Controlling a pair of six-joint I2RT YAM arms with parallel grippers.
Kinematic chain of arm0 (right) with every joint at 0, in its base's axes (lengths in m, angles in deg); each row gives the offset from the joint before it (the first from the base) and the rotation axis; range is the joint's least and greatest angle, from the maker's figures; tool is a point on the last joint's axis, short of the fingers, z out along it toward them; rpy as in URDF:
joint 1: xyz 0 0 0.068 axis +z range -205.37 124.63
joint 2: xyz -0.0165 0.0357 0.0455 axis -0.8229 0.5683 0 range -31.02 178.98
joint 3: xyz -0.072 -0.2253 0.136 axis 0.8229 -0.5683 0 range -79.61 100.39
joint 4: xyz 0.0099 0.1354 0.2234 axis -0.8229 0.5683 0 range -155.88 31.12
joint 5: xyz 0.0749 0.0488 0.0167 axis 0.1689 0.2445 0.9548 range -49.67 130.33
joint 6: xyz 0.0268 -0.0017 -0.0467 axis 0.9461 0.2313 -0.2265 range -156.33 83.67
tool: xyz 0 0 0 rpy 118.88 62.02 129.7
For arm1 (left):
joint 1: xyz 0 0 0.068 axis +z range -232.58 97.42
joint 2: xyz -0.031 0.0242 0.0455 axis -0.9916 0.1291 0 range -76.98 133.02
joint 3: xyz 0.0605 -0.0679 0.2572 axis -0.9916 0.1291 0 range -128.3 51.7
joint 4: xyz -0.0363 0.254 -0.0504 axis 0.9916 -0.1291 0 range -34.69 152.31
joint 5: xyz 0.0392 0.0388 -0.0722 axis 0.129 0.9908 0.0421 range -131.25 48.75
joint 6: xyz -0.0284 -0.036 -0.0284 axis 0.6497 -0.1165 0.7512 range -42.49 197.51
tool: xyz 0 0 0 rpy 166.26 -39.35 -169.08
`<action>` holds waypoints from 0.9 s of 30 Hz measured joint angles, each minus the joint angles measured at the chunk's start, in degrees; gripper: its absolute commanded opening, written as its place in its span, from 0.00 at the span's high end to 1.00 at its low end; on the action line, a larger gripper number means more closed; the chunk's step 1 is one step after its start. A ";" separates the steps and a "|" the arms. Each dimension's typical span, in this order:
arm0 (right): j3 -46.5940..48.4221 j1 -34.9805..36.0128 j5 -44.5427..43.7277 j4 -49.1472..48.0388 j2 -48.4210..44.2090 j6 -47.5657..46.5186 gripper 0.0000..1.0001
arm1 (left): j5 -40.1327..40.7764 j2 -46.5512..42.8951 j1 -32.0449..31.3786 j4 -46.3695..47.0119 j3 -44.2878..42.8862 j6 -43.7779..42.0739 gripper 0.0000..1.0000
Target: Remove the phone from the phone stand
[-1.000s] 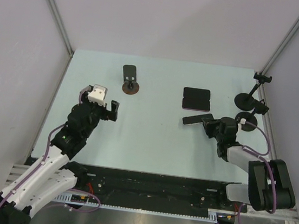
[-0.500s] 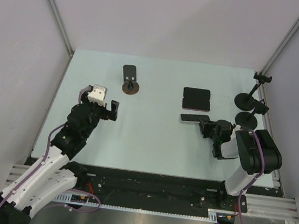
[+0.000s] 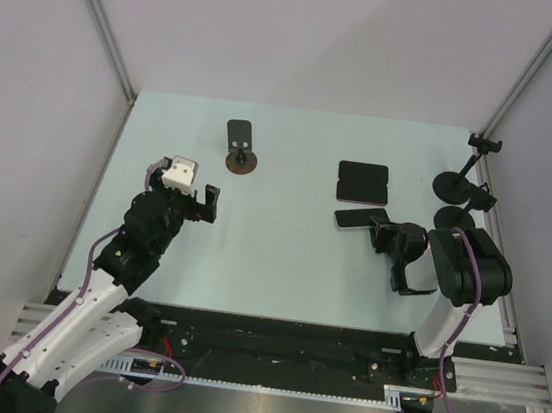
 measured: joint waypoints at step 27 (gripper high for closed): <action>-1.20 2.54 -2.14 18.32 -16.72 -0.83 0.15 | 0.04 0.13 0.00 0.17 0.31 0.00 0.00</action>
